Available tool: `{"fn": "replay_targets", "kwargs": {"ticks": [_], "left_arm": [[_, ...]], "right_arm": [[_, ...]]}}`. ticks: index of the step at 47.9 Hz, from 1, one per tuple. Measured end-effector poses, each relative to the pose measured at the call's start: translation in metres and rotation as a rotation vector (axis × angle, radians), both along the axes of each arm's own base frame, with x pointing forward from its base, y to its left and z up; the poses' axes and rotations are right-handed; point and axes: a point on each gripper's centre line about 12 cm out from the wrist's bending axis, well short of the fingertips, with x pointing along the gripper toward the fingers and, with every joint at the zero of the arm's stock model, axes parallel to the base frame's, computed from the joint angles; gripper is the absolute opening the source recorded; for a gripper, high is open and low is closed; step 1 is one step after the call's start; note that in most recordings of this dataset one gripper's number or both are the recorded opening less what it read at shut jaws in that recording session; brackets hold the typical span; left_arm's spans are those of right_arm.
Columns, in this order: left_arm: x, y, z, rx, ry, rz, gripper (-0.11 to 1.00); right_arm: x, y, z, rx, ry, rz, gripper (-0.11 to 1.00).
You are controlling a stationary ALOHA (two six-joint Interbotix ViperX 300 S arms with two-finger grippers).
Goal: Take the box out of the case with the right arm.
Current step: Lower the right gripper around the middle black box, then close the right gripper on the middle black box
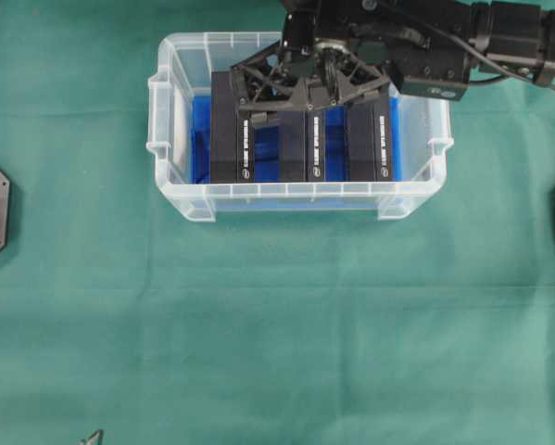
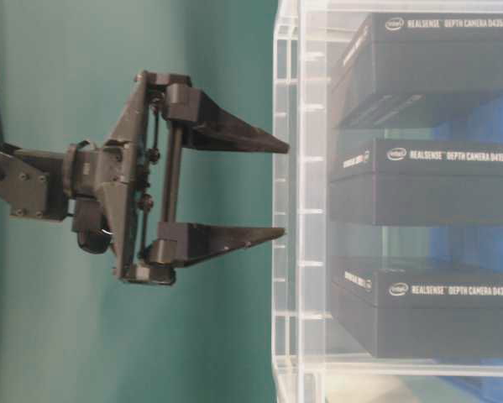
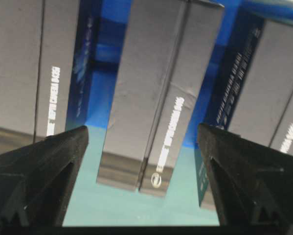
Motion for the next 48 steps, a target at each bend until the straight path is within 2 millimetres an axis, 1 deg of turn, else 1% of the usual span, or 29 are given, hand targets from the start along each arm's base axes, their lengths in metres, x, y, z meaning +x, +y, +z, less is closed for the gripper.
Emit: {"fn": "replay_targets", "kwargs": {"ticks": [6, 17, 28, 34, 46, 48], "left_arm": [[0.001, 0.000, 0.000, 0.000, 0.000, 0.000, 0.00], [0.001, 0.000, 0.000, 0.000, -0.005, -0.002, 0.00], [0.001, 0.000, -0.001, 0.000, -0.003, 0.000, 0.00], [0.001, 0.000, -0.001, 0.000, -0.003, -0.002, 0.00], [0.002, 0.000, 0.000, 0.000, -0.005, -0.002, 0.00], [0.002, 0.000, 0.000, 0.000, -0.003, -0.002, 0.00]], "right_arm": [[0.000, -0.005, -0.013, 0.001, 0.005, -0.008, 0.89], [0.001, -0.008, -0.028, 0.001, 0.006, -0.012, 0.89], [0.000, -0.007, -0.048, 0.015, 0.041, -0.010, 0.89], [0.001, -0.006, -0.058, 0.025, 0.031, -0.009, 0.89], [0.001, -0.002, -0.085, 0.060, 0.035, -0.017, 0.89], [0.002, -0.002, -0.087, 0.060, 0.034, -0.016, 0.89]]}}
